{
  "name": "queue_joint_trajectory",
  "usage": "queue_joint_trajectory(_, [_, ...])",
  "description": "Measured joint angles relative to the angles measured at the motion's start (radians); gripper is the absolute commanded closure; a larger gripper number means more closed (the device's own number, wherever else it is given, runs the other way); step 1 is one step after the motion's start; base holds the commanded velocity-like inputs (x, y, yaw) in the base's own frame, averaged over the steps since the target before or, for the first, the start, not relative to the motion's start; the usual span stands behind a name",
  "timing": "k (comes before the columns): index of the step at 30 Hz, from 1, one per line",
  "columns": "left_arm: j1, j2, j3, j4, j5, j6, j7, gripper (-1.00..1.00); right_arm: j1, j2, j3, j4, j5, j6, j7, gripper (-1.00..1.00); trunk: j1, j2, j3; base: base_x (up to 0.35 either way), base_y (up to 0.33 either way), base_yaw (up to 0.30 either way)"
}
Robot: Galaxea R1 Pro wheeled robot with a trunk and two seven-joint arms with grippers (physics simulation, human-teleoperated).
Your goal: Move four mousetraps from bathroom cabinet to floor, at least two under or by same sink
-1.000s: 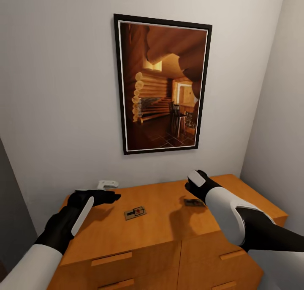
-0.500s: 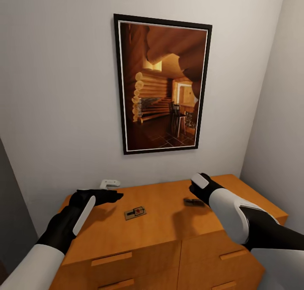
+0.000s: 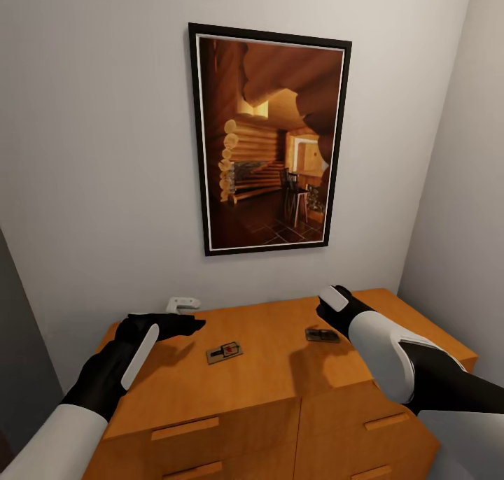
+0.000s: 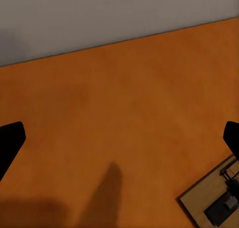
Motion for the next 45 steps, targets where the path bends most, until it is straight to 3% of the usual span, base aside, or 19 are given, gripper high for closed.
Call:
queue_joint_trajectory(14, [0.0, 0.0, 0.0, -0.001, 0.0, -0.003, -0.001, -1.0, 0.0, -0.001, 0.001, -0.001, 0.002, 0.006, 0.0, -1.0, 0.0, 0.0, 0.0, 0.0, 0.0, 0.0])
queue_joint_trajectory(26, [0.0, 0.0, -0.001, -0.001, 0.0, -0.001, 0.0, -1.0, 0.0, -0.002, 0.0, -0.001, 0.069, 0.042, 0.003, -1.0, 0.0, 0.0, 0.0, 0.0, 0.0, 0.0])
queue_joint_trajectory(32, [0.0, 0.0, -0.001, -0.002, 0.0, -0.001, 0.0, -1.0, 0.0, 0.001, -0.005, -0.002, 0.069, 0.037, -0.002, -1.0, 0.0, 0.0, 0.0, 0.0, 0.0, 0.0])
queue_joint_trajectory(40, [0.0, -0.001, -0.001, 0.0, 0.0, -0.001, 0.0, -1.0, 0.0, 0.011, -0.012, -0.001, 0.053, -0.04, -0.009, -1.0, 0.0, 0.0, 0.0, 0.0, 0.0, 0.0])
queue_joint_trajectory(45, [0.0, 0.0, -0.001, 0.0, 0.0, -0.001, 0.0, -1.0, 0.0, 0.014, -0.015, -0.001, 0.014, -0.132, -0.029, -1.0, 0.0, 0.0, 0.0, 0.0, 0.0, 0.0])
